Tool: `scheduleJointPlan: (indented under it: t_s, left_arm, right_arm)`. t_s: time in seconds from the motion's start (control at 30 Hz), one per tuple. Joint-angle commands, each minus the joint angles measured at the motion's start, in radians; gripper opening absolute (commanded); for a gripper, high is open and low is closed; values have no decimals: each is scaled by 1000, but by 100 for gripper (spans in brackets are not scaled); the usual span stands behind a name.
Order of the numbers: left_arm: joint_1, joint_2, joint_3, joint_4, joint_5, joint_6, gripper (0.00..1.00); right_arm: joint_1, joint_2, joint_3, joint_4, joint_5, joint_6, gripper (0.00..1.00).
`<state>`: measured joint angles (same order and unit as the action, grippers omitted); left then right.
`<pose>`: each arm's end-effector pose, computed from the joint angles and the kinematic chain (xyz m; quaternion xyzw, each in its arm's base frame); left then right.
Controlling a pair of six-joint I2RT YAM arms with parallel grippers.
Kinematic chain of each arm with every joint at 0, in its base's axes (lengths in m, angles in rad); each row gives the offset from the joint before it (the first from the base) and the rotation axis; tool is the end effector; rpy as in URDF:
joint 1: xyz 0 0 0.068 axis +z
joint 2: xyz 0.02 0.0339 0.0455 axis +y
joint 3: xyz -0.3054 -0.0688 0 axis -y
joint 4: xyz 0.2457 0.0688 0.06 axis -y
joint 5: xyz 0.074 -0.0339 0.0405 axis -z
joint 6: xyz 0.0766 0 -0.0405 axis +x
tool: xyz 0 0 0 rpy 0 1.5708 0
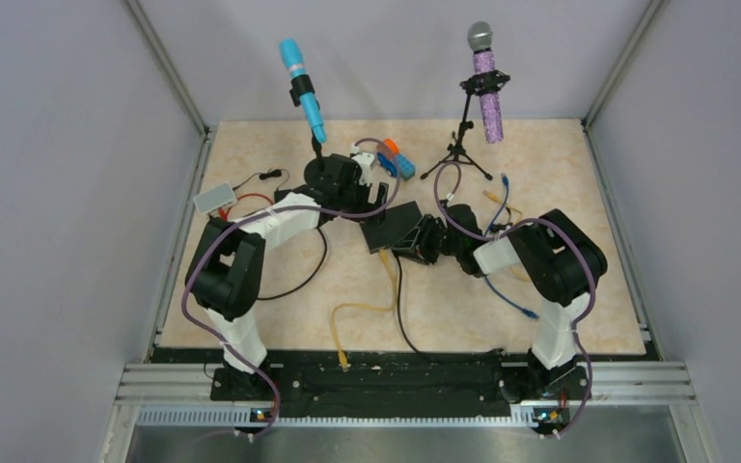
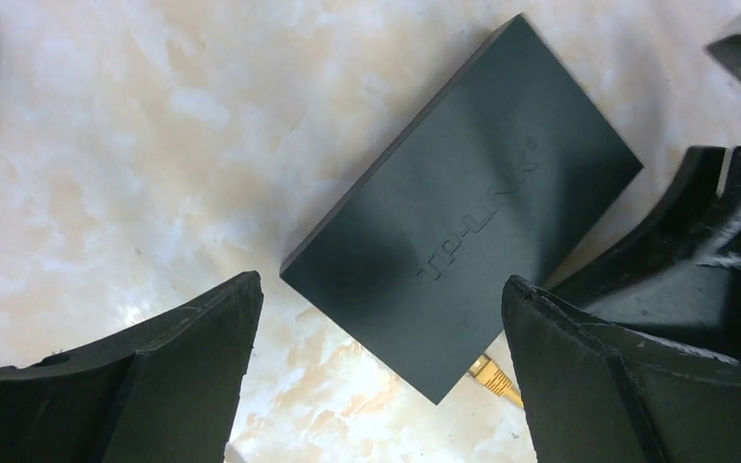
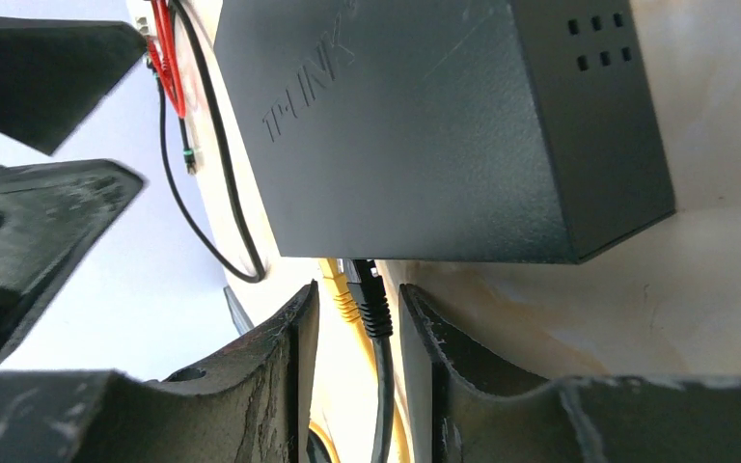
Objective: Pull the plug from the switch port
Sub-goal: Pull the connector from the switch port.
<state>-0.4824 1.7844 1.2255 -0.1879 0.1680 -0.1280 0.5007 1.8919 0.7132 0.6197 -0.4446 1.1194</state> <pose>0.3791 -0.2130 0.2310 0.1940 0.8929 -0.1932 0.3575 0.3238 0.2147 0.1232 0.1580 0.8452 0.4753 0.1862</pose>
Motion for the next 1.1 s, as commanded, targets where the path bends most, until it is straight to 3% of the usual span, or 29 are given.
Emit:
scheduleJointPlan:
  t_s: [0.0,0.5,0.93,1.07]
  left_arm:
    - [-3,36,27,-34,-66,-149,99]
    - [-48,166,102,-151,-202,-350,89]
    - [-48,109,-80,-34,-219,-408,71]
    - [-48,105,-105,-16,-211,-414,70]
  right_arm:
    - [-6,-27,-14,-33,39,-30,37]
    - [-6,-11,-20,-5,29,-18,36]
    - [-6,34,-90,167,13,89,37]
    - [-7,45,-96,203,18,116,39]
